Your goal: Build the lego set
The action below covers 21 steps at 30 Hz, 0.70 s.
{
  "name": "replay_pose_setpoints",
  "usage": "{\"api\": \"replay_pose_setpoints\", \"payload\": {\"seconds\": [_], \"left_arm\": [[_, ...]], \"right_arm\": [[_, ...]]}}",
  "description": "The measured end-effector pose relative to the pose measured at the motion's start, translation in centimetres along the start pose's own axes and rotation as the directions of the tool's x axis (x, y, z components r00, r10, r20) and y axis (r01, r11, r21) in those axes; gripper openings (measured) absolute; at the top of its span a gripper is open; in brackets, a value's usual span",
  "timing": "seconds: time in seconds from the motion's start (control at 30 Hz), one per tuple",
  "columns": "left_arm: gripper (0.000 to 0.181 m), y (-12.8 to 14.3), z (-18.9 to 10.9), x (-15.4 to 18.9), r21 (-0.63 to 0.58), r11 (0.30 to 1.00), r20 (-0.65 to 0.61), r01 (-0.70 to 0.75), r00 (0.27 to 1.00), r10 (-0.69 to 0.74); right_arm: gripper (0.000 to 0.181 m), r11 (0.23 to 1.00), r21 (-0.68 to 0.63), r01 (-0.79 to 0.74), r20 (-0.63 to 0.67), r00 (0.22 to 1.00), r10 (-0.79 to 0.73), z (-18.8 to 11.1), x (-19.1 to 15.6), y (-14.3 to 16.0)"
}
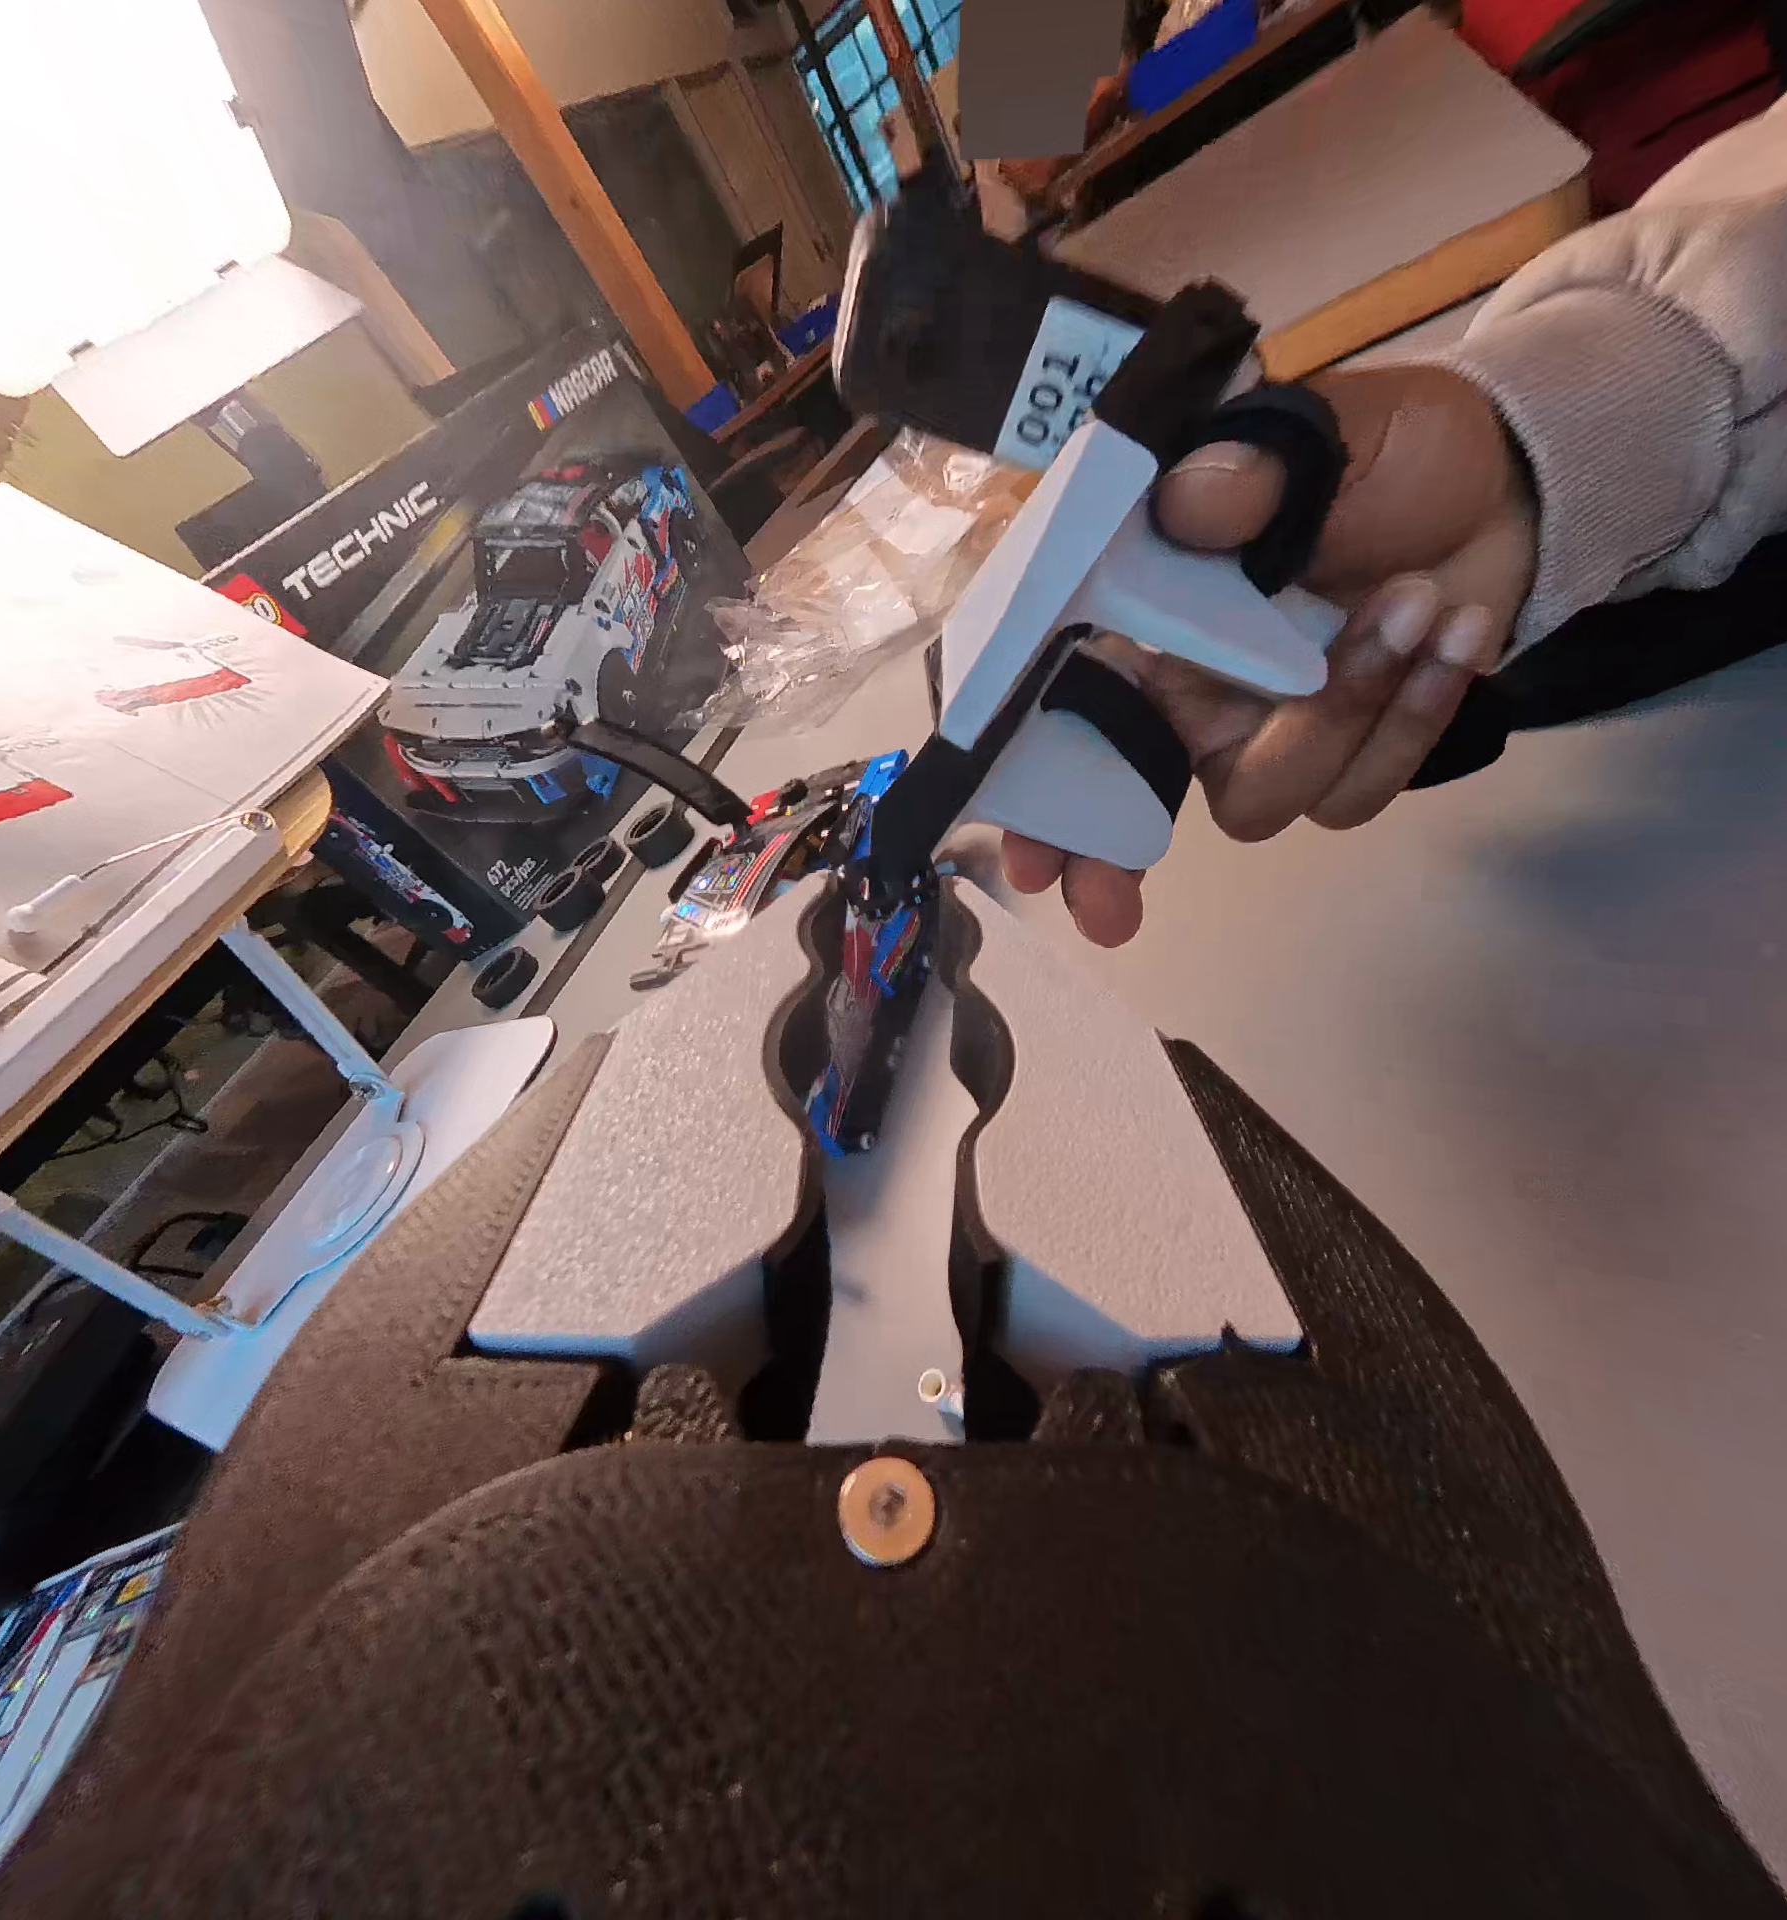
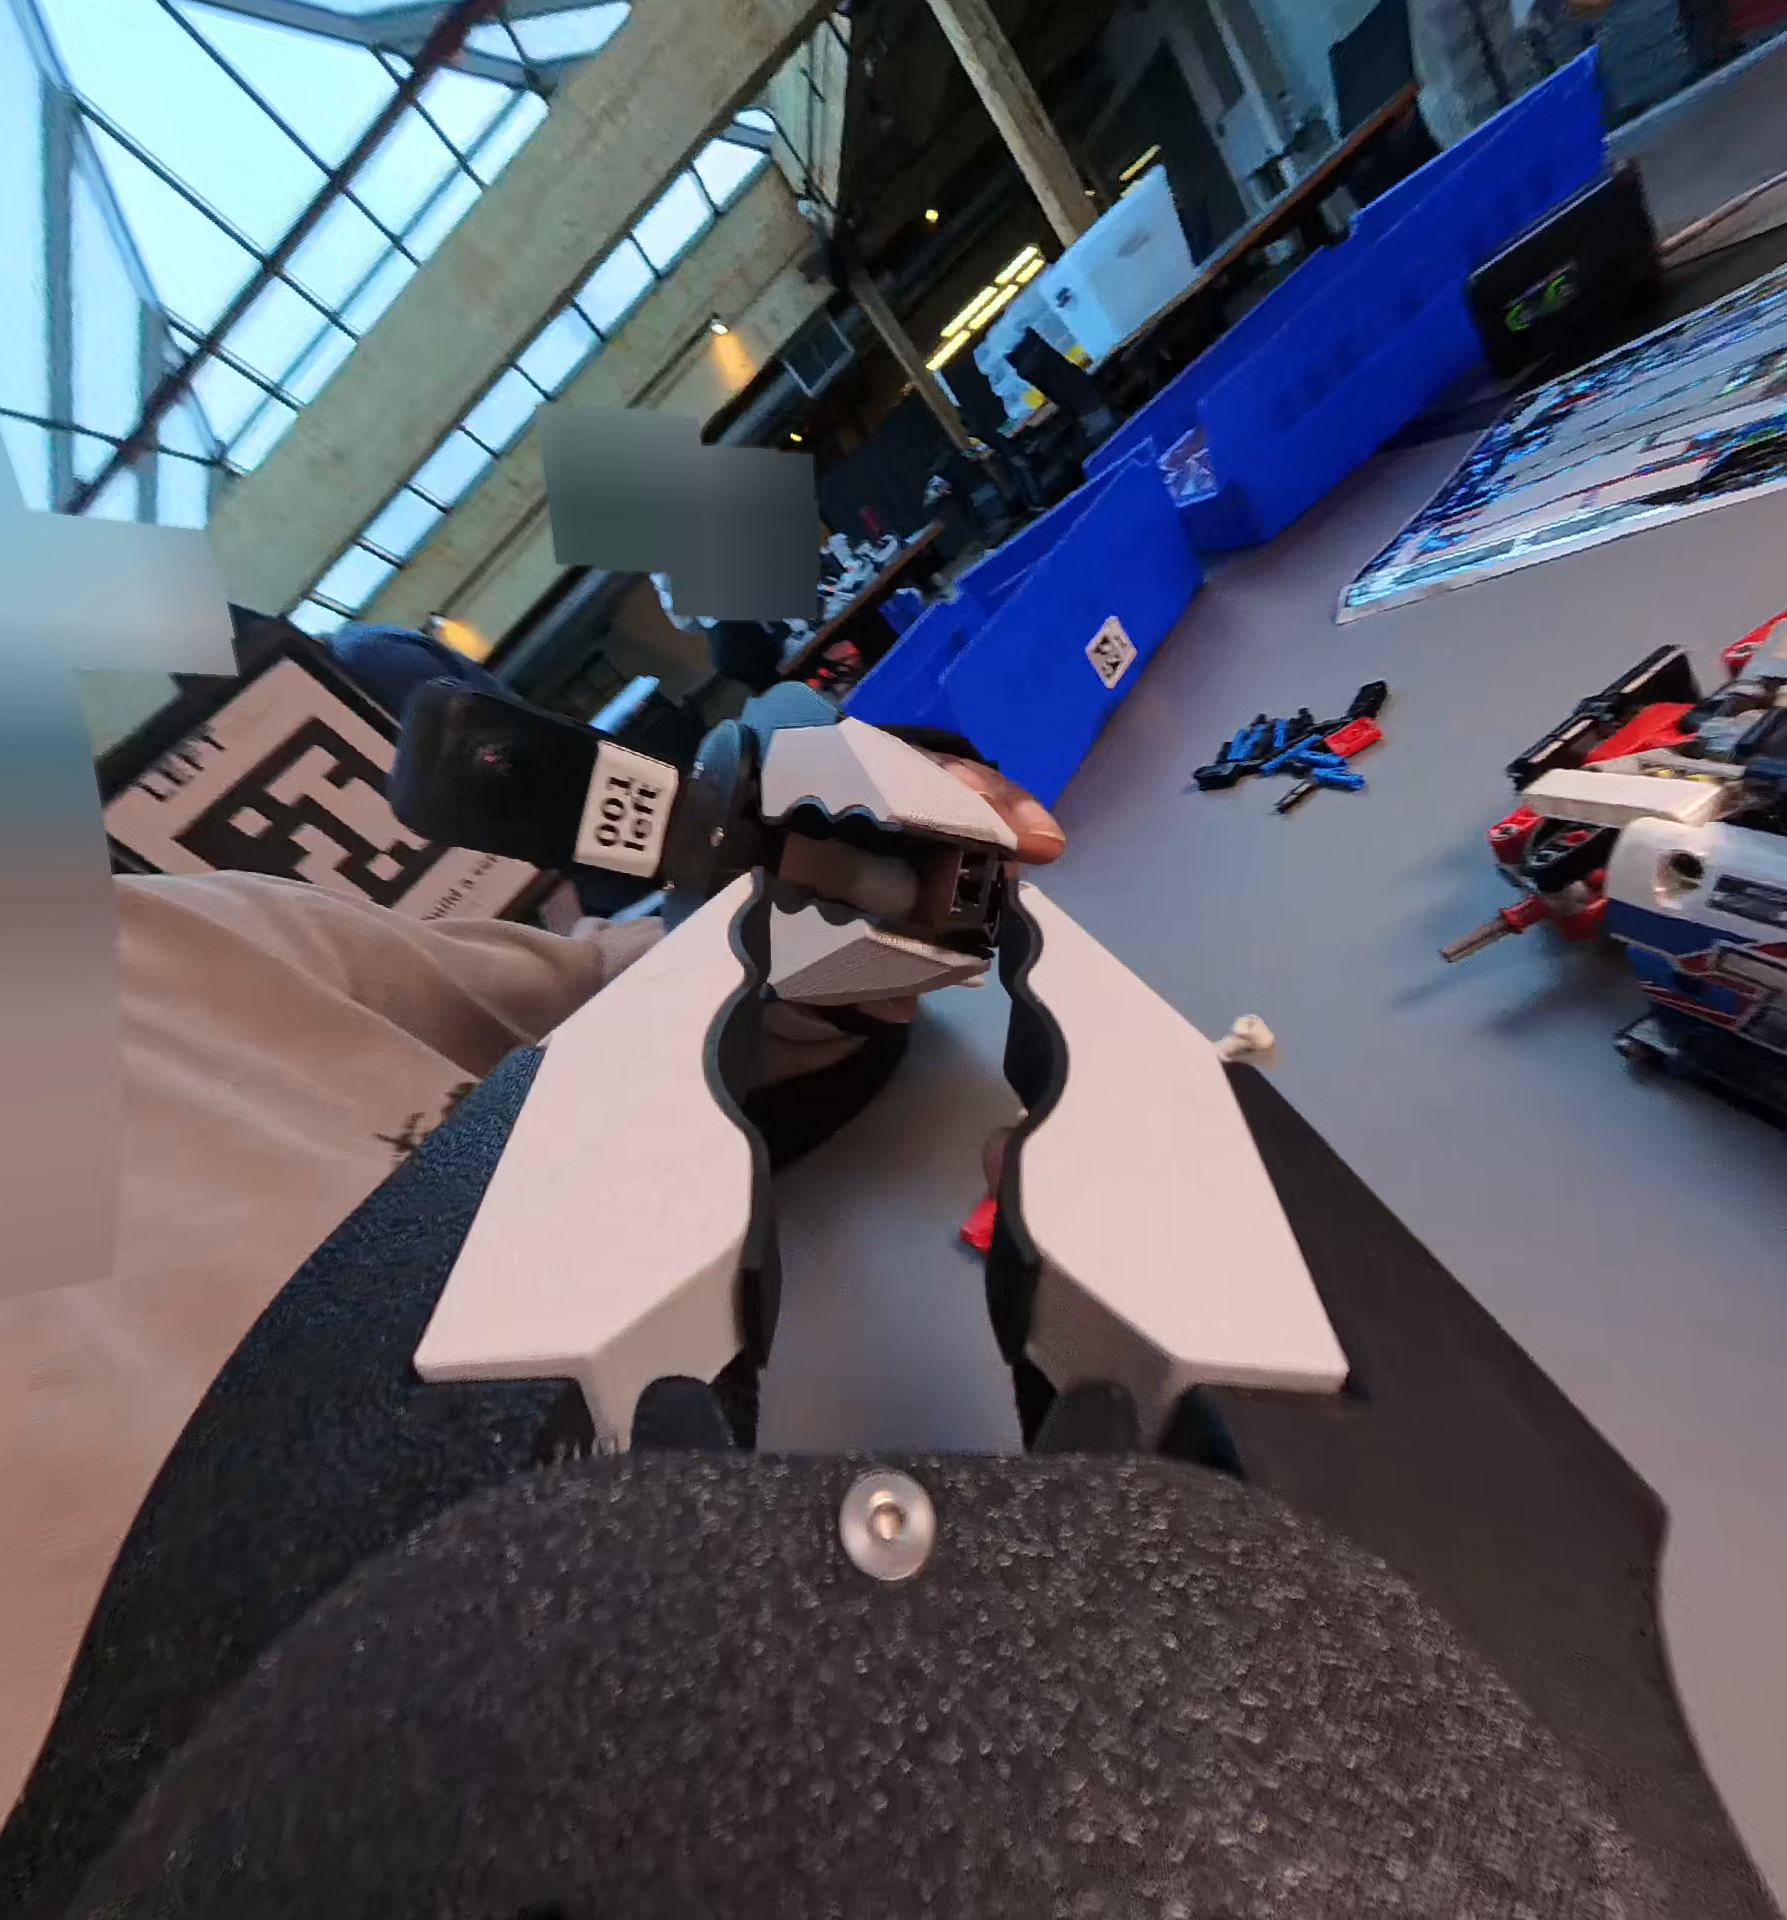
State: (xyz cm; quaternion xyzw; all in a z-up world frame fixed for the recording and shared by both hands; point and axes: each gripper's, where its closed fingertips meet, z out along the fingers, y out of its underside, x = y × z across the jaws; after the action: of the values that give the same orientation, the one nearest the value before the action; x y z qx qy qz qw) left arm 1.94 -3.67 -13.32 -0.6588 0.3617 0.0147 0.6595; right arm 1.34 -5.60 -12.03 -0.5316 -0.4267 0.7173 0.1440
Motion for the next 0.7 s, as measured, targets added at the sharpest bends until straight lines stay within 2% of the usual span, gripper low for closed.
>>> {"api": "replay_pose_setpoints", "payload": {"seconds": [0.03, 0.13, 0.2, 0.4, 0.57, 0.7], "left_arm": [[0.015, -0.6, -0.3, -0.1, 0.043, 0.999, -0.008, 0.016, 1.0, -0.016], [0.015, -2.3, -1.2, 0.1, 0.157, 0.985, -0.052, 0.068, 0.997, -0.06], [0.015, -2.9, -1.6, 0.4, 0.2, 0.977, -0.08, 0.077, 0.995, -0.062], [0.015, -3.6, -1.7, 1.7, 0.233, 0.972, -0.107, 0.004, 0.994, 0.021], [0.014, -3.0, -1.4, 1.6, 0.2, 0.979, -0.089, -0.024, 0.995, 0.043], [0.021, -2.3, -1.2, 1.2, 0.154, 0.988, -0.072, 0.006, 0.997, 0.005]], "right_arm": [[0.038, 0.998, 0.015, -0.061, 0.06, 0.996, 0.06, -0.2, -0.5, -0.4], [0.029, 0.969, 0.006, -0.248, 0.213, 0.947, 0.241, -0.8, -1.5, -0.9], [0.024, 0.947, -0.012, -0.32, 0.264, 0.913, 0.311, -1.0, -1.7, -0.9], [0.011, 0.93, -0.105, -0.351, 0.319, 0.874, 0.366, -0.6, -2.8, 0.5], [0.009, 0.946, -0.09, -0.31, 0.288, 0.902, 0.323, -0.7, -2.3, 0.5], [0.008, 0.988, -0.032, -0.152, 0.167, 0.974, 0.156, -0.4, -1.2, 0.4]]}}
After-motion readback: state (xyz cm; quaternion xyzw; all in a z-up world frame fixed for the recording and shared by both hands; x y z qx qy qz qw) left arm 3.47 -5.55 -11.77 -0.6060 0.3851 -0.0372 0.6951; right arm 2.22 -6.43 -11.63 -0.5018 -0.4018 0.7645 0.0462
